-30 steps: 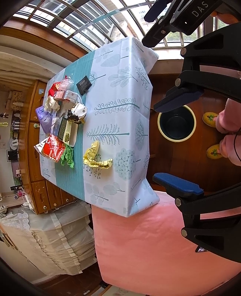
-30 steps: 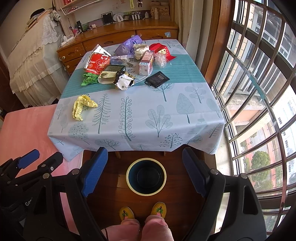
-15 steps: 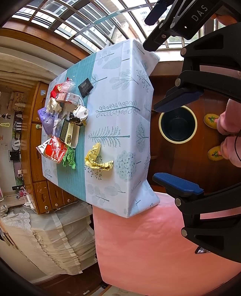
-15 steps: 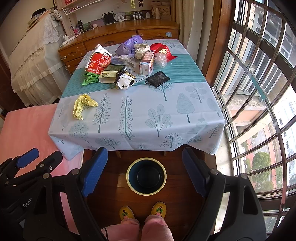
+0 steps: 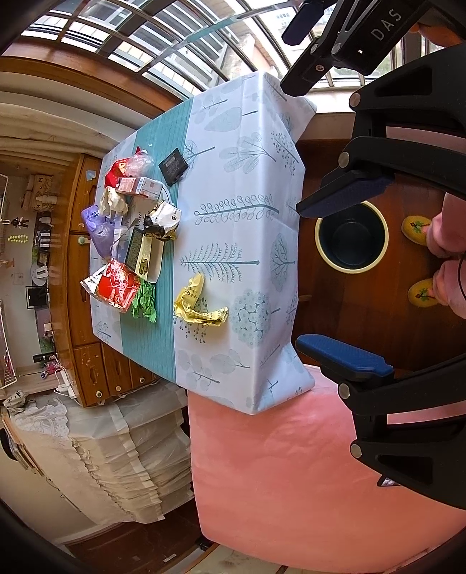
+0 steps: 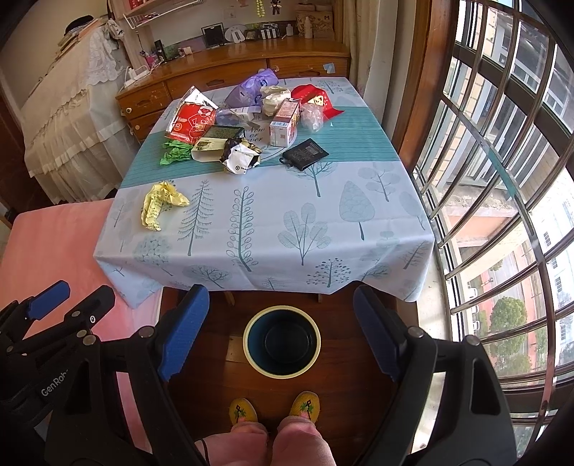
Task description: Collect trash
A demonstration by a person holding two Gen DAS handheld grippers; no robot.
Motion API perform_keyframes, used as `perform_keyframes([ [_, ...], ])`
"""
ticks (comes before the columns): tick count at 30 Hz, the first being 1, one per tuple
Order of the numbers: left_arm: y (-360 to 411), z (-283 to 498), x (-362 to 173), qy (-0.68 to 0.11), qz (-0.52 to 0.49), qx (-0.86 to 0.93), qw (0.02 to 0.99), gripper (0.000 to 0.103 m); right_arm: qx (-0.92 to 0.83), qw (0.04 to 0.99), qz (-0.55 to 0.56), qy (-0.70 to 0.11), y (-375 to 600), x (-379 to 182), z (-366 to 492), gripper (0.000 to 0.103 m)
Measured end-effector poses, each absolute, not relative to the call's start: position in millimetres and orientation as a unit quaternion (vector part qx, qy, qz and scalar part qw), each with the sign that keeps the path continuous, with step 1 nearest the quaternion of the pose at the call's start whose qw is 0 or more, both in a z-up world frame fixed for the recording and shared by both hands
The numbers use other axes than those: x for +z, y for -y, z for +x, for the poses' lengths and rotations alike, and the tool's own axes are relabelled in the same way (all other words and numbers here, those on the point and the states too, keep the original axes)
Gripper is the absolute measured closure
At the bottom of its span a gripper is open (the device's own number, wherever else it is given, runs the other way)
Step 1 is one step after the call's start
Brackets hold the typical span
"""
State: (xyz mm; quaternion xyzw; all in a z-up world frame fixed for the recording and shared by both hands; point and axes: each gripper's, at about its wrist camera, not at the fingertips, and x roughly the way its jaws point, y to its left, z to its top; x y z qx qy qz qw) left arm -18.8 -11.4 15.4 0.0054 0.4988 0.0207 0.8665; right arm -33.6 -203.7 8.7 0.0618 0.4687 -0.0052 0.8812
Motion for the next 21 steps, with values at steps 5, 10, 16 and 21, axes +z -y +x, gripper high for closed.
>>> perform_keyframes([
  [5,21.6,-18.1,18.9,-0.496,0.013,0.023,0.868,0.034,0.003,0.883,0.056,-0.466,206.4,14.6,-30.0,0.021],
  [10,26.9,-15.0,21.8,-0.496,0.003,0.028,0.868,0.034,0.013,0.885,0.053,-0.463,217.6,10.3,-22.6,0.021],
  [16,30.4,-9.6,23.6,-0.493,-0.008,0.037,0.869,0.034,0.028,0.887,0.048,-0.459,220.5,9.0,-12.7,0.021],
  [21,30.3,-5.6,23.8,-0.494,-0.014,0.042,0.868,0.034,0.035,0.886,0.05,-0.459,224.2,9.2,-4.0,0.021],
])
